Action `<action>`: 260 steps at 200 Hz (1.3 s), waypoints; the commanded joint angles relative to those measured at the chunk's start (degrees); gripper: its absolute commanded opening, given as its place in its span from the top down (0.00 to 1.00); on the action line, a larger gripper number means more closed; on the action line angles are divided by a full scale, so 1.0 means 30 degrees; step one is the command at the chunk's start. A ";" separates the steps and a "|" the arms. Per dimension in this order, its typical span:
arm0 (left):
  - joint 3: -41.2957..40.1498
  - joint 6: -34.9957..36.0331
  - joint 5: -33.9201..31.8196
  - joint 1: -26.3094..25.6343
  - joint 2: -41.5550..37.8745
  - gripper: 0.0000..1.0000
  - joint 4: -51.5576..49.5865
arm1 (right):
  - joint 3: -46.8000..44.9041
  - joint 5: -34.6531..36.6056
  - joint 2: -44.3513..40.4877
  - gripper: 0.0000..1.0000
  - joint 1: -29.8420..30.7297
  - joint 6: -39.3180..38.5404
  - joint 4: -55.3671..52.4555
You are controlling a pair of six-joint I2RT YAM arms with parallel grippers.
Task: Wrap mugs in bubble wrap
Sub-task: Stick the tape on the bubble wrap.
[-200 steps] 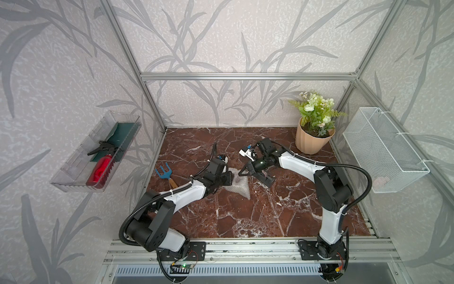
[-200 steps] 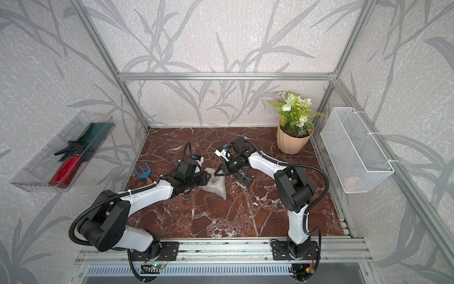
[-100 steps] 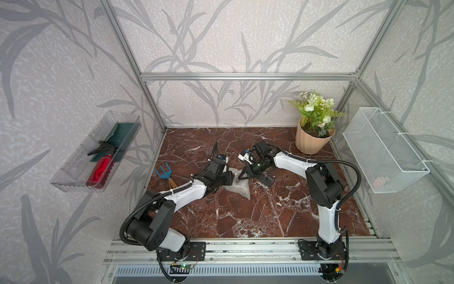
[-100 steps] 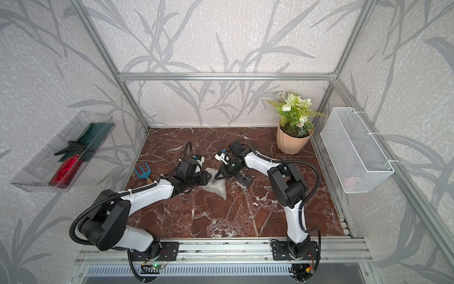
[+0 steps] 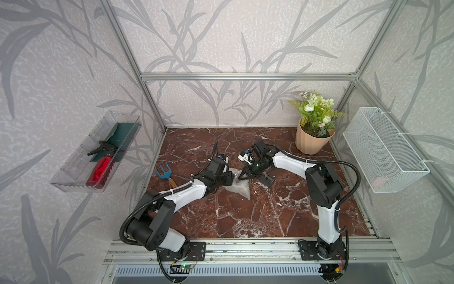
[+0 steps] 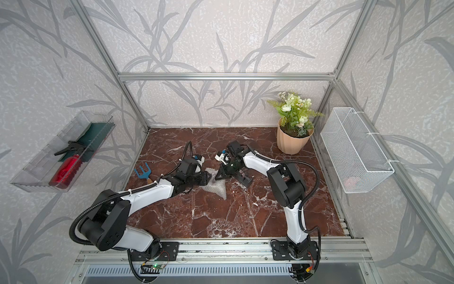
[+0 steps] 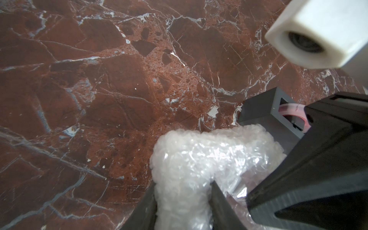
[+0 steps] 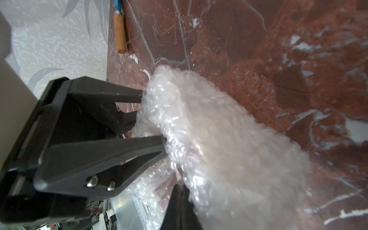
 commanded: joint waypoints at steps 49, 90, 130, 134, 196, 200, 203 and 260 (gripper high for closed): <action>0.0207 0.0276 -0.0519 -0.0153 -0.0377 0.61 -0.1975 | 0.0216 0.2239 0.0854 1.00 0.0336 0.0050 -0.1564; 0.0182 0.0215 -0.0931 -0.0179 -0.0774 0.60 -0.2181 | 0.0220 0.2963 0.0840 1.00 0.0459 0.0160 -0.1770; 0.0065 0.0065 -0.1157 -0.0165 -0.1261 0.60 -0.2117 | 0.0066 0.3451 0.0709 1.00 0.0679 0.0419 -0.1679; 0.0042 0.0050 -0.1166 -0.0179 -0.1288 0.60 -0.2076 | 0.0030 0.3475 0.0703 1.00 0.0679 0.0451 -0.1621; -0.0274 -0.0027 -0.1665 -0.0137 -0.1817 0.60 -0.1493 | -0.0227 0.3977 0.0639 1.00 0.0760 0.0995 -0.1279; -0.0294 -0.0018 -0.1696 -0.0149 -0.1817 0.60 -0.1462 | -0.0248 0.4008 0.0613 1.00 0.0743 0.1016 -0.1220; -0.0299 -0.0018 -0.1735 -0.0146 -0.1847 0.60 -0.1447 | -0.0245 0.4035 0.0602 1.00 0.0742 0.1052 -0.1213; -0.0567 -0.0186 -0.2816 -0.0130 -0.2339 0.65 -0.2019 | -0.0224 0.4185 0.0742 1.00 0.0744 0.1254 -0.1166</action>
